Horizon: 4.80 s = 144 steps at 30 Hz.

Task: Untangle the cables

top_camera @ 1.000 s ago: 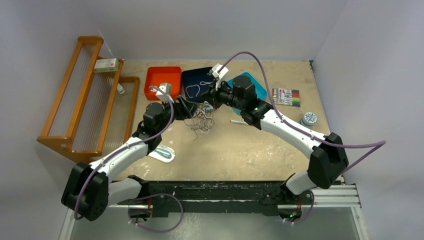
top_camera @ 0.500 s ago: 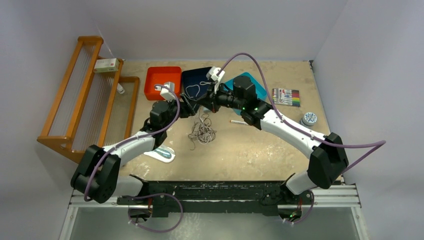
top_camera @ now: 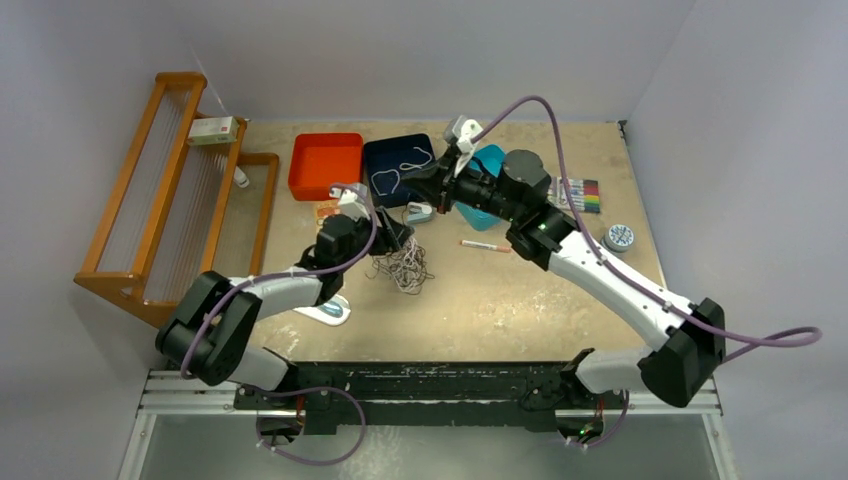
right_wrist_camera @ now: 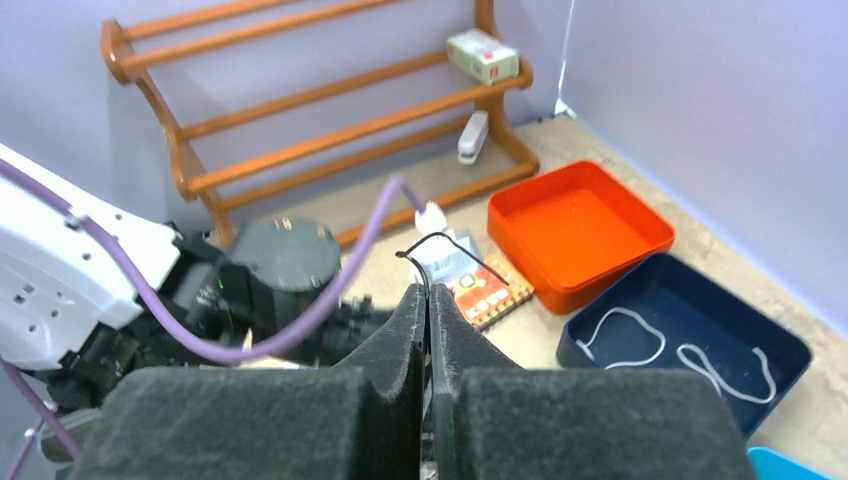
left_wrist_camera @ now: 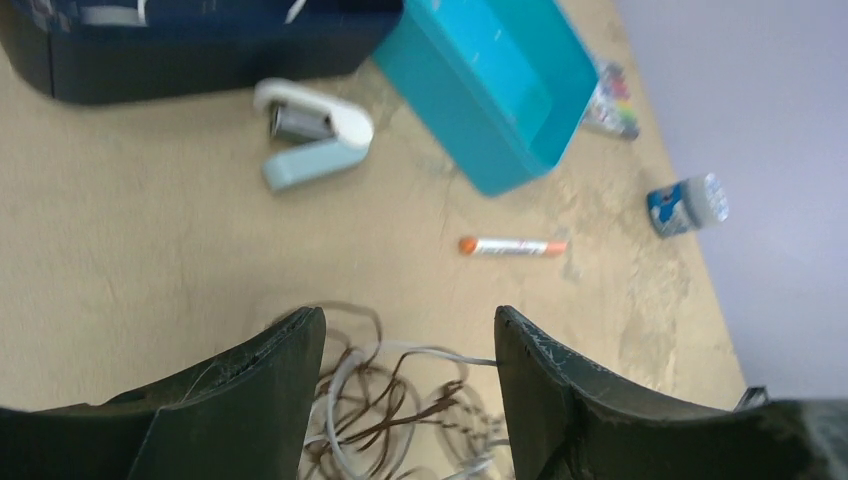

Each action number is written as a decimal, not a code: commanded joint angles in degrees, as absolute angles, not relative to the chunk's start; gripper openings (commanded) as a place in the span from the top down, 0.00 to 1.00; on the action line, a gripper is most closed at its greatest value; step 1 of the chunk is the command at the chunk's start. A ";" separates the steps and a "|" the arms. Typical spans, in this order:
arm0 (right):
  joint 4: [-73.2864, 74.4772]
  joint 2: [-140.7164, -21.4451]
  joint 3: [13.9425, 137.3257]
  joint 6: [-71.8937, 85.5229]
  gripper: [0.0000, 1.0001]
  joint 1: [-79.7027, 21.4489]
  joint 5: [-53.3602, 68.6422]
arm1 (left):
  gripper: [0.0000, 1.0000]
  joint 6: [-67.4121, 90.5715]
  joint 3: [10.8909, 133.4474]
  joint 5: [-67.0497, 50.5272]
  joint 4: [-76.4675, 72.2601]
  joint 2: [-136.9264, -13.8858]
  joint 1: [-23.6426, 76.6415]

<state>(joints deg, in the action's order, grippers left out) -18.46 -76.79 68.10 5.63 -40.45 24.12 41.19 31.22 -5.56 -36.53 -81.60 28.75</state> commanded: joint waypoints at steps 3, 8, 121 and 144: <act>-23.02 -71.30 69.73 6.25 1.00 -40.57 17.38 | 0.38 40.67 27.86 -5.54 -41.43 -84.86 30.72; -23.19 -69.53 70.53 5.82 1.00 -40.53 14.10 | 0.38 40.62 27.32 -5.12 -42.52 -86.93 31.45; -18.44 -76.62 107.77 -11.92 1.00 -26.50 -21.27 | 0.54 29.44 20.04 0.15 -43.61 -88.27 38.58; -18.37 -94.28 140.73 -21.18 1.00 -20.63 -18.36 | 0.53 30.41 18.50 2.00 -43.98 -88.41 38.58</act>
